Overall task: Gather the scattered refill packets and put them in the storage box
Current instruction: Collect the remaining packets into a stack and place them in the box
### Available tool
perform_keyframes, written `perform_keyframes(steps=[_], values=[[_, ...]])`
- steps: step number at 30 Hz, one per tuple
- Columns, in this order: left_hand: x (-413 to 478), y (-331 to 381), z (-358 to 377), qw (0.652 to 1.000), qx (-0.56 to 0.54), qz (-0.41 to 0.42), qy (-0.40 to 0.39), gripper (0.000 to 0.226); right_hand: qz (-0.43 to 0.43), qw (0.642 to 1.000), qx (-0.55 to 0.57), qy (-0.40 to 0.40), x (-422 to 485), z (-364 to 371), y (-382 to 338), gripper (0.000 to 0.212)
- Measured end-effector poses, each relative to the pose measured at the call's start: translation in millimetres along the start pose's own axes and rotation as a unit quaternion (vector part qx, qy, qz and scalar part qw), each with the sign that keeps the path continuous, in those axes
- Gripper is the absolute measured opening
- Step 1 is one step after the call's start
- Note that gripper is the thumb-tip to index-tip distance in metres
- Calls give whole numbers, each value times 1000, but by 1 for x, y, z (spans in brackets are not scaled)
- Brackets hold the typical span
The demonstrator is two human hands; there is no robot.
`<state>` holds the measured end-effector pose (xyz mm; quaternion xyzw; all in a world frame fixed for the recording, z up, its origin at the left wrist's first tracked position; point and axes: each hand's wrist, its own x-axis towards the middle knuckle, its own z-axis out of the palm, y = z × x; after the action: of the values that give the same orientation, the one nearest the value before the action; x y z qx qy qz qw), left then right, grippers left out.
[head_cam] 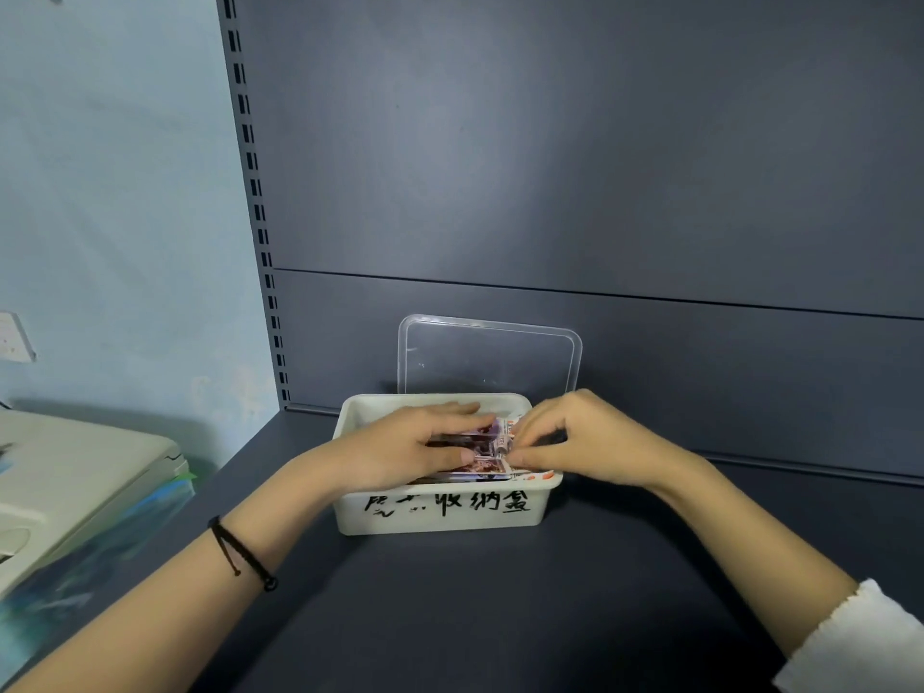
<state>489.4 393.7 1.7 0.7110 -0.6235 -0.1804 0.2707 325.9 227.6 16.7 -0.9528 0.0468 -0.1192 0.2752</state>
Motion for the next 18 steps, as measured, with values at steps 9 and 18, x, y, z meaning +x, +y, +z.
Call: perform_keyframes(steps=[9, 18], values=[[-17, -10, -9, 997, 60, -30, 30, 27, 7, 995, -94, -22, 8, 8, -2, 5], [-36, -5, -6, 967, 211, 41, 140, 36, -14, 984, -170, 44, -1, 9, -13, 36]])
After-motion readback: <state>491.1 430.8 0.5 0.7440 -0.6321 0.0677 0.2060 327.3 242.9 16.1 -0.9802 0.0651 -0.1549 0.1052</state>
